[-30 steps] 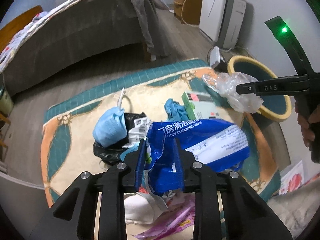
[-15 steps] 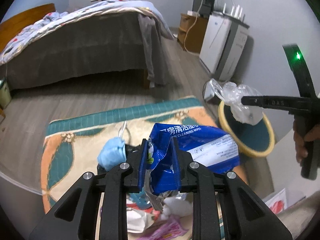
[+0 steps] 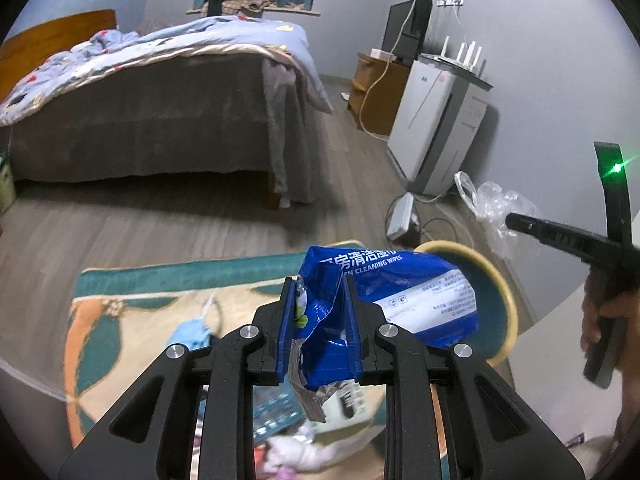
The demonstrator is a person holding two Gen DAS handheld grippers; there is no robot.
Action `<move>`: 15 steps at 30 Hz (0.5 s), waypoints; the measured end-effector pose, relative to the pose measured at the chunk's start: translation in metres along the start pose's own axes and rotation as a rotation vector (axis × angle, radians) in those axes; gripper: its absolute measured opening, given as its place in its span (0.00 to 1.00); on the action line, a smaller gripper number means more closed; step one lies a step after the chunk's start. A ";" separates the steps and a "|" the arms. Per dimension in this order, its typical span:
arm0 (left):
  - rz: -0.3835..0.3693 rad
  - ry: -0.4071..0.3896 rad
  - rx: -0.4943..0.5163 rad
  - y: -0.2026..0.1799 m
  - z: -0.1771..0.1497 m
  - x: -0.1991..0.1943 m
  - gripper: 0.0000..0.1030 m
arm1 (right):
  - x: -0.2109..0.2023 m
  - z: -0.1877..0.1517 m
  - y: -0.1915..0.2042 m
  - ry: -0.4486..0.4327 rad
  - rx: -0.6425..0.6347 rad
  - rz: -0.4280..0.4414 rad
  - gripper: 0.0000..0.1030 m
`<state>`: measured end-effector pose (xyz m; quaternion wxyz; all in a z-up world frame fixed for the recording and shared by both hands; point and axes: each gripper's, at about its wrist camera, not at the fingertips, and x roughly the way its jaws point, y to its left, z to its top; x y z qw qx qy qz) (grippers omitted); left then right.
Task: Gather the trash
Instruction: 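Carry both items over the bin and open both tools to drop them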
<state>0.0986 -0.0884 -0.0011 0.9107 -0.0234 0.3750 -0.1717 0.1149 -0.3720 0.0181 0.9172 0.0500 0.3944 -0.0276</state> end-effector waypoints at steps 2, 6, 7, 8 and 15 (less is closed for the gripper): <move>-0.019 0.008 0.006 -0.013 0.003 0.008 0.23 | -0.001 0.001 -0.010 -0.009 0.010 -0.011 0.22; -0.062 0.032 0.007 -0.037 0.009 0.027 0.23 | -0.002 -0.002 -0.027 -0.017 0.034 -0.028 0.22; -0.071 0.046 0.012 -0.044 0.009 0.035 0.23 | -0.002 -0.003 -0.031 -0.016 0.038 -0.033 0.22; -0.078 0.057 0.020 -0.051 0.009 0.041 0.23 | 0.000 -0.004 -0.035 -0.013 0.044 -0.039 0.22; -0.116 0.110 0.109 -0.099 0.010 0.080 0.23 | 0.023 -0.017 -0.073 0.049 0.127 -0.077 0.22</move>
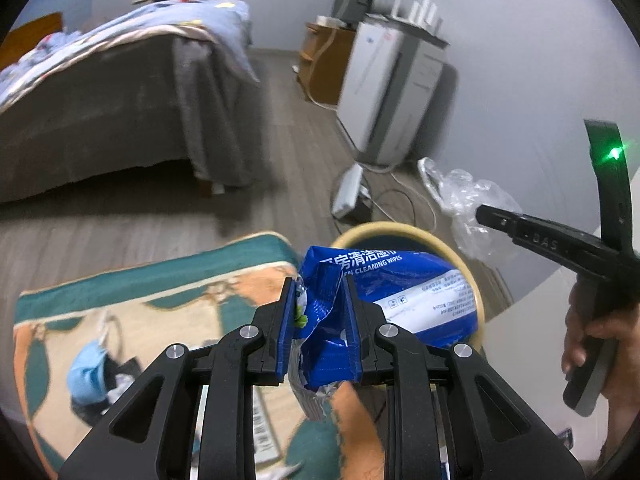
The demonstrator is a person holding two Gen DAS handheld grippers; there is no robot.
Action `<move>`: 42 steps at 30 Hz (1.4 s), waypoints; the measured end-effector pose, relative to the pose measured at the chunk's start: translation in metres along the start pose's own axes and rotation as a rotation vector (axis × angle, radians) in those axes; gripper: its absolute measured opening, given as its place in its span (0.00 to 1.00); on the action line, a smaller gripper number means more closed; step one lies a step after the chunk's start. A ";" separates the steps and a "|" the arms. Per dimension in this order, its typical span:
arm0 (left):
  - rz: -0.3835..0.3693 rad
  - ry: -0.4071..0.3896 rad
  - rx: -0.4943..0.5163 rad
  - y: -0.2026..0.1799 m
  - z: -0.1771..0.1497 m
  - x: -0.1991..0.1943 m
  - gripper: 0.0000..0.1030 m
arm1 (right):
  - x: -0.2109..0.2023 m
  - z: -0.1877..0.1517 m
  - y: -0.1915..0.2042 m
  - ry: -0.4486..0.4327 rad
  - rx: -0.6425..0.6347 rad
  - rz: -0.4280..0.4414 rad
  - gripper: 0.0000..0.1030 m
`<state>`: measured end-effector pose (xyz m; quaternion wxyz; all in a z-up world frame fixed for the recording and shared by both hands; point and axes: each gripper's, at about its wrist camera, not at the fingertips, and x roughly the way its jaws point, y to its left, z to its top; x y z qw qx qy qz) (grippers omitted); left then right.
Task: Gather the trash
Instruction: 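Carry both items over the bin and open both tools to drop them, then move both tools back over the pile and lower the right tool onto the white medicine box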
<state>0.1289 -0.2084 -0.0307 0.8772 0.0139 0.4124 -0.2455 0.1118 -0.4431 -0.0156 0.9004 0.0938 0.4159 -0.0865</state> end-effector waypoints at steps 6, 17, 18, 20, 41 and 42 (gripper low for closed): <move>-0.023 0.024 0.066 -0.032 0.004 0.030 0.23 | 0.024 -0.012 -0.024 0.071 0.061 -0.034 0.22; -0.047 0.106 0.110 -0.062 -0.014 0.081 0.23 | 0.050 -0.031 -0.052 0.170 0.138 -0.064 0.22; -0.044 0.111 0.106 -0.063 -0.015 0.084 0.24 | 0.051 -0.032 -0.052 0.174 0.138 -0.059 0.22; -0.042 0.112 0.090 -0.061 -0.017 0.089 0.29 | 0.053 -0.033 -0.051 0.176 0.136 -0.042 0.24; 0.205 0.003 0.041 0.044 -0.040 -0.037 0.94 | 0.021 -0.018 0.056 0.094 -0.077 0.073 0.94; 0.219 0.002 0.028 0.053 -0.043 -0.045 0.94 | 0.019 -0.021 0.069 0.095 -0.101 0.088 0.94</move>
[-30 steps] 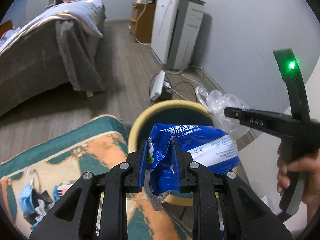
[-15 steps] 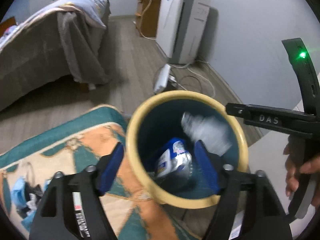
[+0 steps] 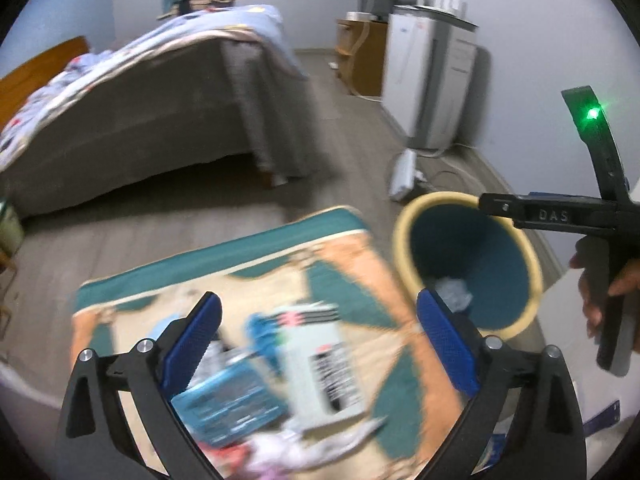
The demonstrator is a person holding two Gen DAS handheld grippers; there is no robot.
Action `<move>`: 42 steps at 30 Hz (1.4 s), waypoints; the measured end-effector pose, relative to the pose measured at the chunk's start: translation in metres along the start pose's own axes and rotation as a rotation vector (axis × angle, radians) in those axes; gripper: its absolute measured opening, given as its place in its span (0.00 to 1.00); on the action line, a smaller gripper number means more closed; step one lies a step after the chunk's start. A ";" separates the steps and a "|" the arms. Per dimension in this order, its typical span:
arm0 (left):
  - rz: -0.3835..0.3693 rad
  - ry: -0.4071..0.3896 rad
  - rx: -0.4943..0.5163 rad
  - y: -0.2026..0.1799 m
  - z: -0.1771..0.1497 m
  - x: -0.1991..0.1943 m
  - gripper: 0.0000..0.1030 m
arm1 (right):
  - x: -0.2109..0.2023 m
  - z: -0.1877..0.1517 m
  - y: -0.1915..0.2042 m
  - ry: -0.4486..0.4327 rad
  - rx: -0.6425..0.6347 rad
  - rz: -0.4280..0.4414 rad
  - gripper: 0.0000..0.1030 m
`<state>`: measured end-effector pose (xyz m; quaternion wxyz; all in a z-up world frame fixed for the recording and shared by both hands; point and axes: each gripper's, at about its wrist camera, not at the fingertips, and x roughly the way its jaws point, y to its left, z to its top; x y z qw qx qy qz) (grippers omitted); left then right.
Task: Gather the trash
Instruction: 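Move both tools back over the pile and lower the right tool onto the white medicine box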
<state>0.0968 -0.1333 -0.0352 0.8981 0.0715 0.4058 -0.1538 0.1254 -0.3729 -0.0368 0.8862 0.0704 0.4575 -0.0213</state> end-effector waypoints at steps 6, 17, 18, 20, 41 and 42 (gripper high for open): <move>0.102 -0.005 -0.083 0.066 -0.031 -0.029 0.95 | 0.010 -0.007 0.062 0.042 -0.080 0.064 0.94; 0.113 0.043 -0.188 0.127 -0.078 -0.022 0.95 | 0.051 -0.036 0.131 0.181 -0.118 0.081 0.94; 0.103 0.047 -0.187 0.128 -0.079 -0.021 0.95 | 0.054 -0.039 0.135 0.187 -0.126 0.076 0.94; 0.094 0.061 -0.160 0.126 -0.082 -0.016 0.95 | 0.059 -0.044 0.143 0.200 -0.140 0.066 0.94; 0.067 0.118 -0.023 0.122 -0.092 0.003 0.95 | 0.127 -0.073 0.160 0.445 0.023 0.170 0.75; 0.064 0.121 -0.019 0.120 -0.092 0.005 0.95 | 0.127 -0.074 0.158 0.455 0.034 0.178 0.69</move>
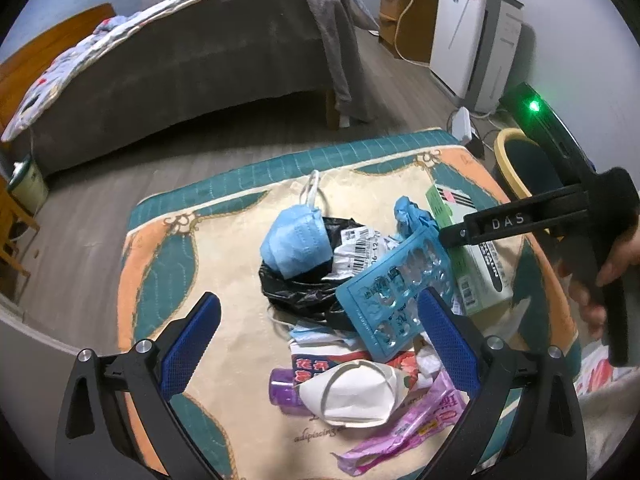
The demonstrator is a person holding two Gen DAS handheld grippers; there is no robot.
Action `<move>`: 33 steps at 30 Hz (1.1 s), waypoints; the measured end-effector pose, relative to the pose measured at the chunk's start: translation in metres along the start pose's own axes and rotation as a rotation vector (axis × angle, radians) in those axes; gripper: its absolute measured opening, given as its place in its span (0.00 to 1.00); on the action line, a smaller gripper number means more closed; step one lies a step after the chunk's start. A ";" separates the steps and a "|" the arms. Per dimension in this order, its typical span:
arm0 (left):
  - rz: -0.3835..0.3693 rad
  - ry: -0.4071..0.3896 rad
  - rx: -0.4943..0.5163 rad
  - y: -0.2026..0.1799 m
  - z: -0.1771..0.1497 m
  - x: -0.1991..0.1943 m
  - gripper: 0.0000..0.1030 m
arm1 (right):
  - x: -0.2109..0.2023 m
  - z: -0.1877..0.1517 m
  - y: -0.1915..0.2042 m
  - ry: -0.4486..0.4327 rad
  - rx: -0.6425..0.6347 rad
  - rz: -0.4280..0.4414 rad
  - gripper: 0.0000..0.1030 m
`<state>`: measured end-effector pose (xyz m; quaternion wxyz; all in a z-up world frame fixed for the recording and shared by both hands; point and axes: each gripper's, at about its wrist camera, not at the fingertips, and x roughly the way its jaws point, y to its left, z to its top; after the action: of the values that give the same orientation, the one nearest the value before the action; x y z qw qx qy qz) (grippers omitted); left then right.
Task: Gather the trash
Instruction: 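Move both tools back over the pile and lower the right tool onto the white medicine box, then grasp the blue pill blister with the left tool while the right tool grasps the white medicine box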
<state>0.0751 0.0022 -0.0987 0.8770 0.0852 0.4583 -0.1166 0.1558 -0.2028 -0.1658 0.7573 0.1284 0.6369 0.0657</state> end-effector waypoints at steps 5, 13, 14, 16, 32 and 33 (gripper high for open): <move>-0.012 0.021 0.020 -0.012 0.003 0.012 0.95 | -0.018 0.004 0.001 -0.055 -0.041 -0.033 0.68; -0.005 0.062 0.111 -0.041 0.005 0.038 0.95 | -0.048 0.010 -0.010 -0.139 -0.072 -0.046 0.68; -0.006 0.055 0.138 -0.047 0.005 0.038 0.95 | -0.050 0.010 -0.014 -0.141 -0.066 -0.042 0.68; -0.020 0.041 0.188 -0.057 0.005 0.038 0.95 | -0.054 0.013 -0.023 -0.142 -0.055 -0.035 0.68; 0.091 0.160 0.419 -0.092 -0.007 0.079 0.95 | -0.060 0.015 -0.047 -0.141 -0.035 -0.006 0.68; 0.092 0.162 0.427 -0.092 -0.008 0.079 0.93 | -0.060 0.014 -0.048 -0.142 -0.032 -0.007 0.68</move>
<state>0.0868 -0.0944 -0.1723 0.8038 0.2986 0.4878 -0.1637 0.1562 -0.2661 -0.1202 0.8029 0.1184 0.5808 0.0641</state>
